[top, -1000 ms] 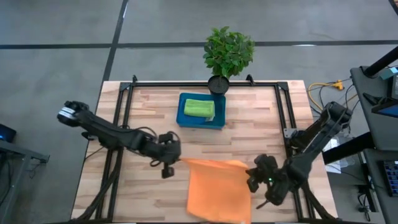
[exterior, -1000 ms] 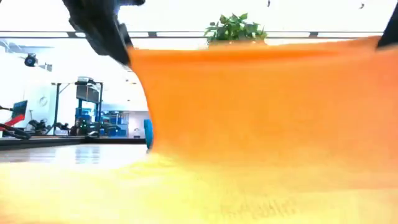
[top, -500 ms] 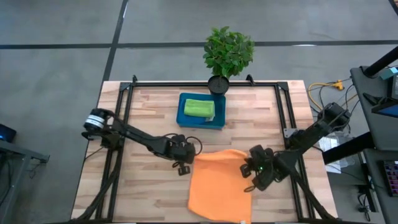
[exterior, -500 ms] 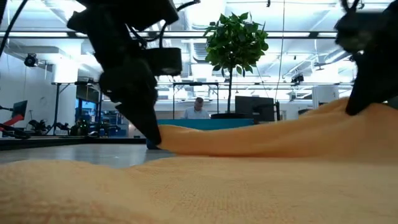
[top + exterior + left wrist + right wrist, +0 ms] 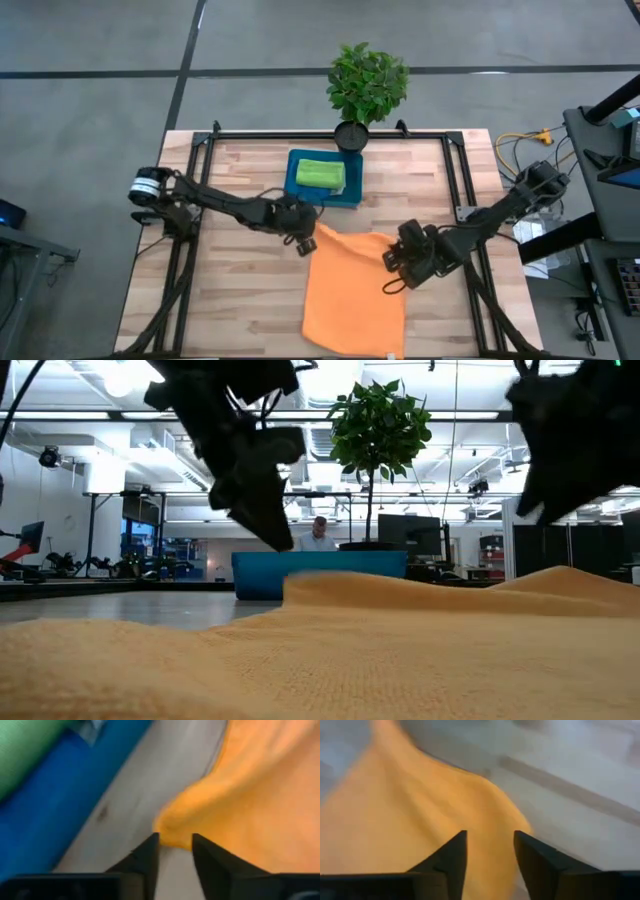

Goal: Fold microfiber towels
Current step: Fold the yellow microfiber towel

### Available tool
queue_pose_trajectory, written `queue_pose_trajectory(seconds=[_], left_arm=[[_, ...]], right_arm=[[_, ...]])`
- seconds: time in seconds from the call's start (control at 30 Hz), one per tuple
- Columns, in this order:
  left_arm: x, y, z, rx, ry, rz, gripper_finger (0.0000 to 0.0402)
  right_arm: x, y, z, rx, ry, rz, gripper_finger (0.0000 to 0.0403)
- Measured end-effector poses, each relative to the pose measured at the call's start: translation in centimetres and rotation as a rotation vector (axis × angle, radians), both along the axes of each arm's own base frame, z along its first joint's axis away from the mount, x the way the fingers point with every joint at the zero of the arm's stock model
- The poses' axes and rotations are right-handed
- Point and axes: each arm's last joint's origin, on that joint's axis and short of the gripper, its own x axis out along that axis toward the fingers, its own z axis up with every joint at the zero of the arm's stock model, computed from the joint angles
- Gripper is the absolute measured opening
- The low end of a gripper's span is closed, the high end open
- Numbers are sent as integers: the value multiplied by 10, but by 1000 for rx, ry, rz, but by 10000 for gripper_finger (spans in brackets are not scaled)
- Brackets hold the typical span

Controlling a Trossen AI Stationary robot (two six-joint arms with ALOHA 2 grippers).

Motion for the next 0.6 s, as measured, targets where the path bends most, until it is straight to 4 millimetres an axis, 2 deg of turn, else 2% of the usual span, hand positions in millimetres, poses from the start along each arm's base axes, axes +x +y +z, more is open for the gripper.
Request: queue_pose_trajectory(seconds=[0.1,0.17,0.3,0.4,0.5,0.6], left_arm=[[-1,7,12,-16,-53,14,157],[-2,8,19,-61,-83,-20,190],[6,2,31,-209,-202,-279,211],[12,-3,30,-239,-252,-370,193],[16,-4,24,-235,-250,-382,152],[18,-4,17,-245,-241,-387,97]], right_arm=[[2,0,11,-12,-71,22,174],[7,-1,14,-1,-110,56,174],[21,-10,8,68,-112,83,136],[28,-22,-3,70,-73,30,84],[32,-36,-12,89,-37,-45,27],[36,-51,-25,157,42,-73,15]])
